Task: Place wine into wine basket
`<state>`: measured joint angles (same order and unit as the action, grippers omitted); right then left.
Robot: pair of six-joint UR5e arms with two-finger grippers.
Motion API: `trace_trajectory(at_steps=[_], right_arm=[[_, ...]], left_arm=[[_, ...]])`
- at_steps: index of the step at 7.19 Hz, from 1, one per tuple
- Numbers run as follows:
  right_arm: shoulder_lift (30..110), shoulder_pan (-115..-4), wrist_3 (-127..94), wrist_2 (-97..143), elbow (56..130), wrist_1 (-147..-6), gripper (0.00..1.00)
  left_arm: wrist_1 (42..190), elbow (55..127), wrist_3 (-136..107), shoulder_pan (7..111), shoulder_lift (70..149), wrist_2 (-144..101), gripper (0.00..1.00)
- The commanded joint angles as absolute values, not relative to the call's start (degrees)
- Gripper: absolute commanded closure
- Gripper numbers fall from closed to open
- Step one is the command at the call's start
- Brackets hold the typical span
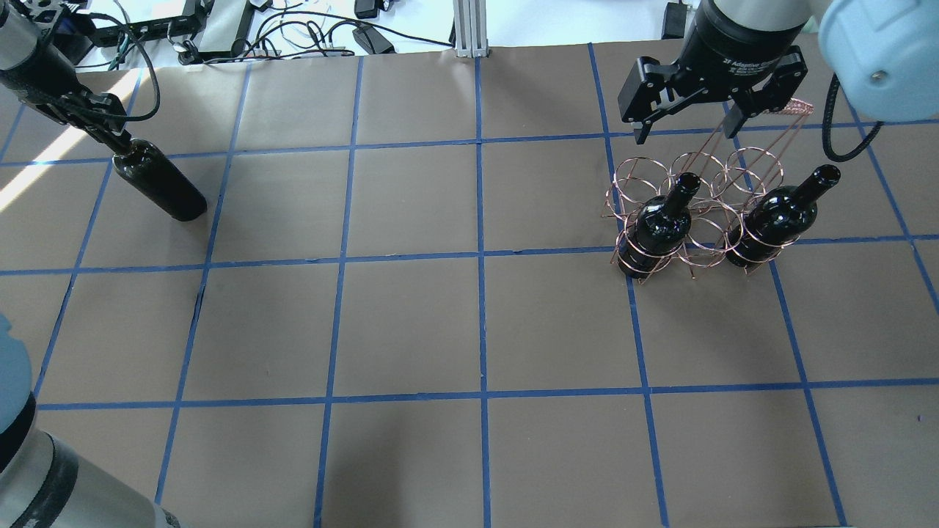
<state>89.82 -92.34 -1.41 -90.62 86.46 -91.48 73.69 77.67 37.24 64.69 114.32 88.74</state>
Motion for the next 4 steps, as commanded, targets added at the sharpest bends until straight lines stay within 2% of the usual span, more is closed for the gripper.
trace_trajectory(at_steps=[1,3,4], right_arm=[[89.82,-92.37,-1.41,-90.62,86.4,-91.41,0.0],[89.82,-92.37,-1.41,-90.62,86.48,-91.49,0.0],[89.82,-92.37,-1.41,-90.62,86.4,-91.41,0.0]], left_arm=[[73.39,77.87,37.71,64.69,113.74,88.59,1.0],[74.09,78.74,36.57,64.69,112.07,88.51,1.0],[73.83,81.53,35.26,64.86,110.58,88.24,1.0]])
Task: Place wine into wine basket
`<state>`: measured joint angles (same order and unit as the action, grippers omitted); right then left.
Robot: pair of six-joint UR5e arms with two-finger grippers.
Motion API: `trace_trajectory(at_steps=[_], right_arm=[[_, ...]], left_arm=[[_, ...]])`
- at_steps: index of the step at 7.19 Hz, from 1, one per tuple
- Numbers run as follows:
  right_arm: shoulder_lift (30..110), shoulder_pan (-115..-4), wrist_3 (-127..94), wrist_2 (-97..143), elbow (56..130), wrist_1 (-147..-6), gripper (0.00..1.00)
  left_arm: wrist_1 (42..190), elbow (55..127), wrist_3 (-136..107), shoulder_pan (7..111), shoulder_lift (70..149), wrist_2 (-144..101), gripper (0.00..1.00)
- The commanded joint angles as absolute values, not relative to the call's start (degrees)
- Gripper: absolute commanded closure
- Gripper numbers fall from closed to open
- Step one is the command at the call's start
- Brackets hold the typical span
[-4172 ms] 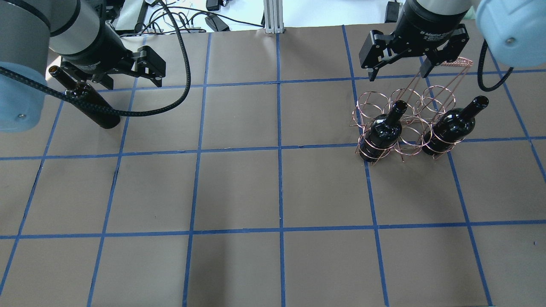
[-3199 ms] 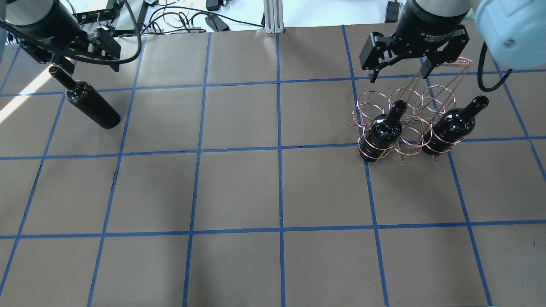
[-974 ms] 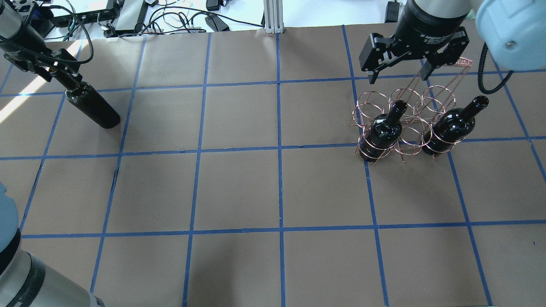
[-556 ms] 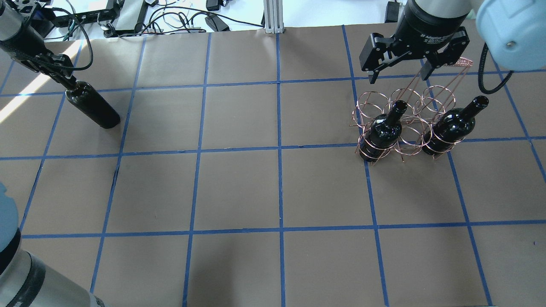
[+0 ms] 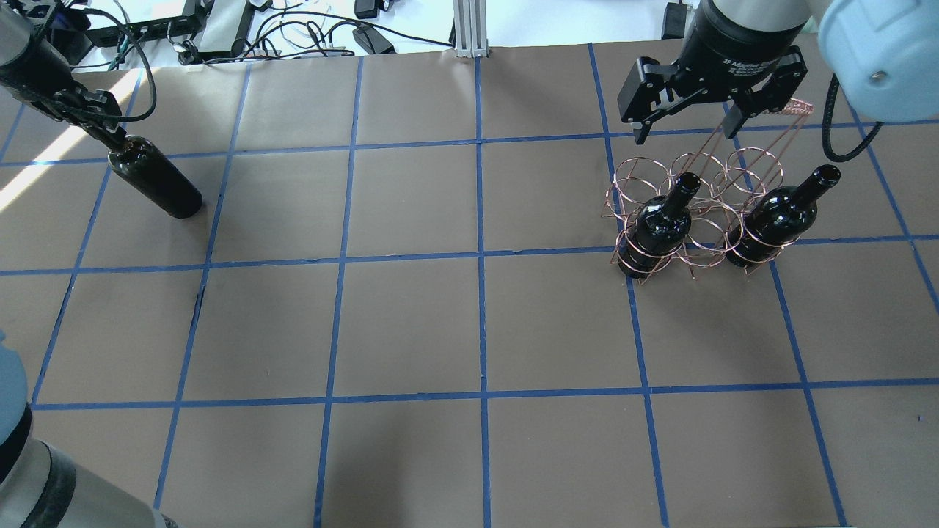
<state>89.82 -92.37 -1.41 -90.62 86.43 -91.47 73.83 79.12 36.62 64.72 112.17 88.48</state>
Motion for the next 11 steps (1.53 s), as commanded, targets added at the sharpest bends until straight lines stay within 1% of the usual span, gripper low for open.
trace_trajectory(at_steps=[1,2,4,6,7,9,11], right_arm=[[89.82,-92.37,-1.41,-90.62,86.48,-91.41,0.0],[89.82,-92.37,-1.41,-90.62,86.48,-91.41,0.0],[89.82,-92.37,-1.41,-90.62,86.48,-91.41,0.0],[89.82,-92.37,-1.32,-90.62,86.48,-91.41,0.0],[89.82,-92.37,-1.32,-90.62,86.48,-91.41,0.0],[89.82,-92.37,-1.32,-90.62,86.48,-91.41,0.0],[89.82,-92.37,-1.32,-90.62,86.48,-91.41,0.0]], left_arm=[[73.31,85.3,31.85,65.56,108.22,88.5,1.0],[72.78,88.91,24.94,67.05,105.15,88.51,1.0],[69.02,96.29,13.34,74.14,99.34,88.86,1.0],[67.41,101.05,-3.85,84.31,95.03,89.9,1.0],[67.41,102.73,-13.53,92.21,94.4,93.74,1.0],[67.94,103.27,-30.41,105.94,94.04,94.04,1.0],[70.73,103.18,-39.15,113.09,93.52,93.69,1.0]])
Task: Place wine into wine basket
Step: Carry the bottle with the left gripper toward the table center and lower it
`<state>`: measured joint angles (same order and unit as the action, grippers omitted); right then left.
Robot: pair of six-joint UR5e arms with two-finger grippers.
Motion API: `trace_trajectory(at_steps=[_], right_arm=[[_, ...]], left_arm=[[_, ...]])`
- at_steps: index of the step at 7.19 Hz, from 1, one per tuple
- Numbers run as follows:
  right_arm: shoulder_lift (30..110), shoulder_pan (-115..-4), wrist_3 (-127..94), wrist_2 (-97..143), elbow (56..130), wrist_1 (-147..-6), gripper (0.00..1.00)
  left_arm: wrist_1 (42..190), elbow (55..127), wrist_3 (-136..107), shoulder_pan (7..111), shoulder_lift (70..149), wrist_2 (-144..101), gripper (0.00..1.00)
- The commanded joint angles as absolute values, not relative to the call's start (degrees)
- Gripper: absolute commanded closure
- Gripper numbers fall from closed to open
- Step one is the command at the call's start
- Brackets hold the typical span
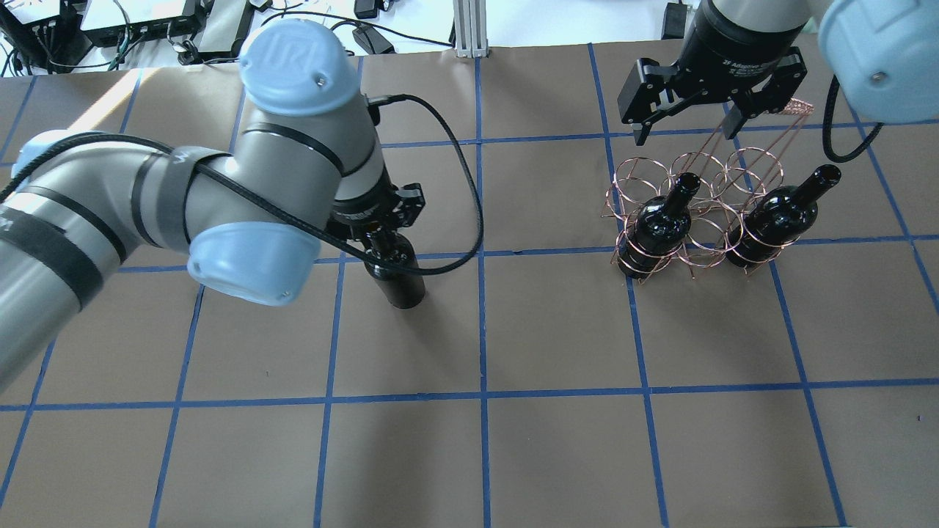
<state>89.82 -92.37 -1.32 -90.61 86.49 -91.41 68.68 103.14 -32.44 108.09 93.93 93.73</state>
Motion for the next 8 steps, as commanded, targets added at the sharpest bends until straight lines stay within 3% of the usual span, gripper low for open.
trace_trajectory(at_steps=[1,6,7,8], right_arm=[[89.82,-92.37,-1.32,-90.62,86.48,-91.41,0.0],[89.82,-92.37,-1.41,-90.53,86.48,-91.41,0.0],[89.74,-92.37,-0.71,-90.53,86.48,-91.41,0.0],[89.82,-92.29,-0.27,-90.53,86.48,-91.32,0.0]], left_arm=[[71.27,103.27,-40.59,115.46,94.12,93.95,1.0],[71.1,102.57,-37.36,114.96,94.57,93.07,1.0],[71.1,102.66,-36.92,114.96,94.57,93.42,0.26],[70.84,102.57,-36.48,114.87,94.66,93.25,0.0]])
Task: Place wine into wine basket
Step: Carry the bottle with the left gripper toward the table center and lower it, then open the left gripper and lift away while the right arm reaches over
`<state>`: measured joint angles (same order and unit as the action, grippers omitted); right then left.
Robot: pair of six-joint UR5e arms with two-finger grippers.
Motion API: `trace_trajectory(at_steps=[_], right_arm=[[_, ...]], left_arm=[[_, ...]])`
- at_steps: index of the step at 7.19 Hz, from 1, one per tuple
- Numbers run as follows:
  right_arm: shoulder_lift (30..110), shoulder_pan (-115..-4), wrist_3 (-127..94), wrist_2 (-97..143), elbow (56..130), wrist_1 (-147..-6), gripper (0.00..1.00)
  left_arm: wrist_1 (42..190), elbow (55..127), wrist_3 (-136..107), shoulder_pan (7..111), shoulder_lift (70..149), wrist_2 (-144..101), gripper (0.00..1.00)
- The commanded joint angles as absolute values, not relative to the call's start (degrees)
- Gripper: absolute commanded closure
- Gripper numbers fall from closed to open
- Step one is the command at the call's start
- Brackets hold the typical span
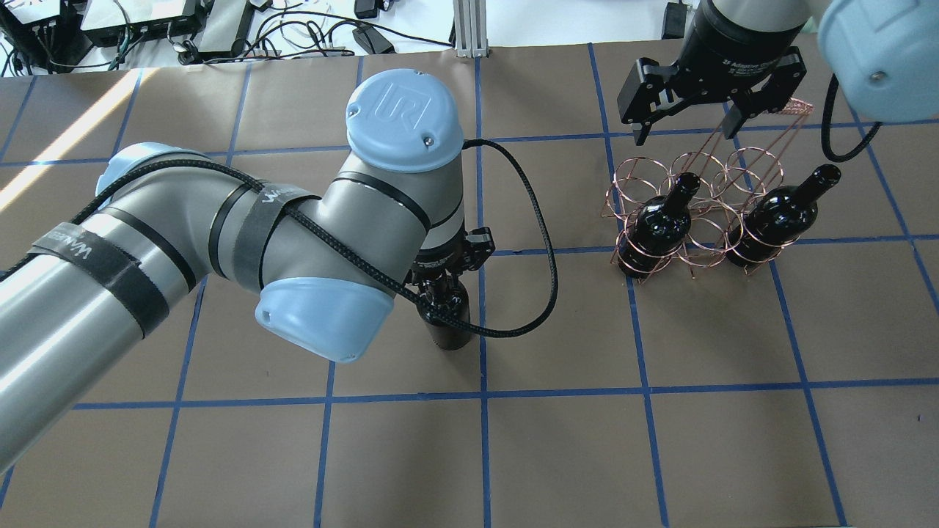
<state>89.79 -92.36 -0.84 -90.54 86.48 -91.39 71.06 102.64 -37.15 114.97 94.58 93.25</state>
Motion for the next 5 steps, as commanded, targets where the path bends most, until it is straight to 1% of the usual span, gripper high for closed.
trace_trajectory(at_steps=[1,2,3,4,5], right_arm=[[89.82,-92.37,0.26,-90.44,86.57,-91.32,0.0],[89.91,-92.46,-0.17,-90.09,86.83,-91.32,0.0],[90.17,-92.63,-0.78,-90.0,86.84,-91.23,0.0],[90.26,-93.33,-3.23,-90.0,86.92,-91.23,0.0],[90.18,-96.3,-8.3,-90.87,86.92,-91.23,0.0]], left_arm=[[70.49,102.48,-36.39,114.09,94.66,93.25,0.0],[70.14,101.96,-36.21,112.6,93.96,93.08,0.0],[71.09,99.69,-32.21,109.46,93.09,92.99,0.0],[74.15,98.01,-24.95,105.25,92.9,92.29,0.0],[76.18,97.22,-18.78,101.03,92.03,91.24,0.0]])
